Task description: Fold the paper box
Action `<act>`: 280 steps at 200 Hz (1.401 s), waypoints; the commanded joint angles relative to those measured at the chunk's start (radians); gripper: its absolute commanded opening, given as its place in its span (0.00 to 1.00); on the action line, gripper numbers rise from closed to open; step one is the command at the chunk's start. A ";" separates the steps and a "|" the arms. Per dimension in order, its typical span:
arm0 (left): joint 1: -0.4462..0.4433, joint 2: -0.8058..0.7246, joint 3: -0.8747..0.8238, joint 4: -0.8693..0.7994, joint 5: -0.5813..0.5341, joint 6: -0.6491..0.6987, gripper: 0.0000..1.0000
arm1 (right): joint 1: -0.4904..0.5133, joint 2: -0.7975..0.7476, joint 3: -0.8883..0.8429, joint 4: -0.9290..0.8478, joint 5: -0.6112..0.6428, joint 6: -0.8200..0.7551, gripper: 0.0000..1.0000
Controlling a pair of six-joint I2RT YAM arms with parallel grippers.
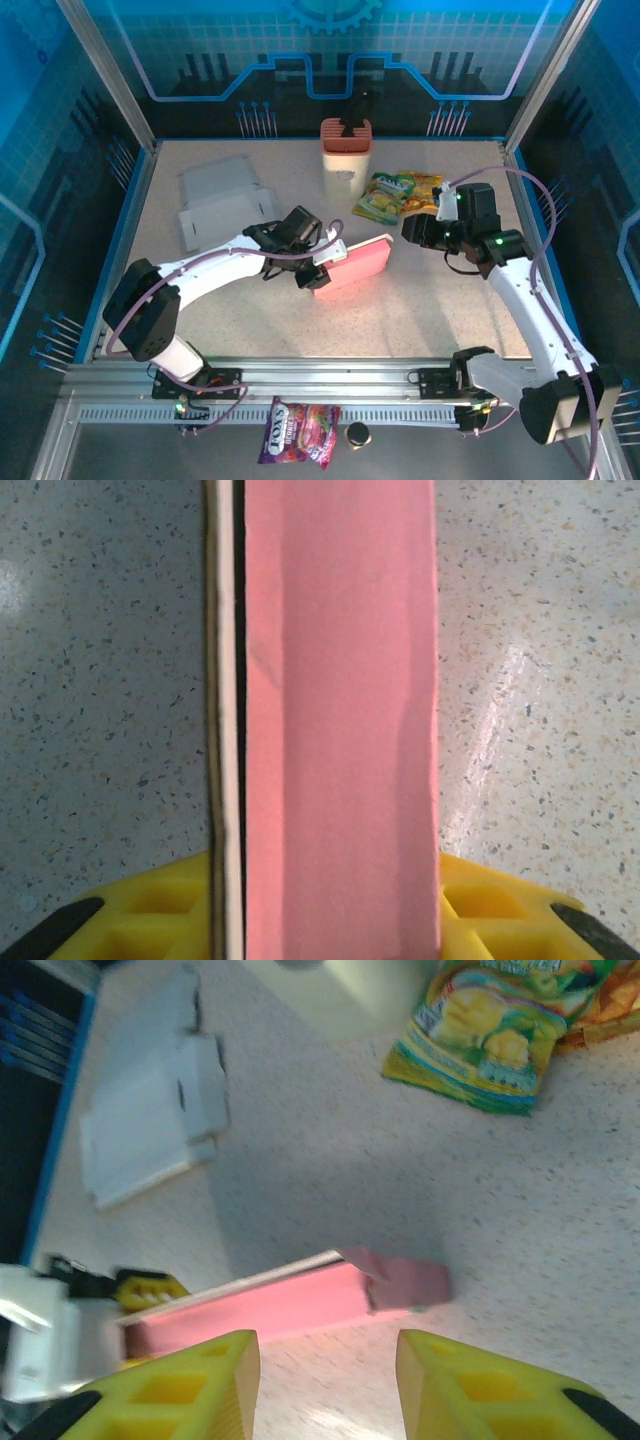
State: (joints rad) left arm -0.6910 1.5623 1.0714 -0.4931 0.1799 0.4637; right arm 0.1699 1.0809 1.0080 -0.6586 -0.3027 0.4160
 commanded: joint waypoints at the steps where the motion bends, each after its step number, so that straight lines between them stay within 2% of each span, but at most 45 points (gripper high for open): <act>1: -0.001 -0.047 -0.031 -0.042 0.038 0.046 0.38 | -0.007 0.046 0.016 -0.119 -0.058 -0.261 0.40; 32: -0.002 -0.058 -0.043 -0.043 0.037 0.051 0.38 | 0.008 0.085 0.021 -0.103 -0.054 -0.349 0.41; 70: 0.000 -0.044 -0.031 -0.045 0.035 0.046 0.37 | 0.039 0.202 0.086 -0.128 -0.058 -0.438 0.41; 117: 0.000 -0.033 -0.022 -0.047 0.029 0.041 0.36 | 0.055 0.300 0.151 -0.151 -0.080 -0.484 0.40; 154: 0.001 -0.031 -0.018 -0.045 0.027 0.040 0.36 | 0.085 0.332 0.170 -0.161 -0.087 -0.493 0.34; 280: 0.005 -0.021 -0.008 -0.047 0.036 0.038 0.36 | 0.120 0.349 0.175 -0.157 0.027 -0.487 0.18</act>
State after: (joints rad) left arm -0.6907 1.5280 1.0443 -0.5045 0.1814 0.4973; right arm 0.2741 1.4143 1.1522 -0.7967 -0.3061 -0.0612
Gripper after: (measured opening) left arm 0.356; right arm 0.189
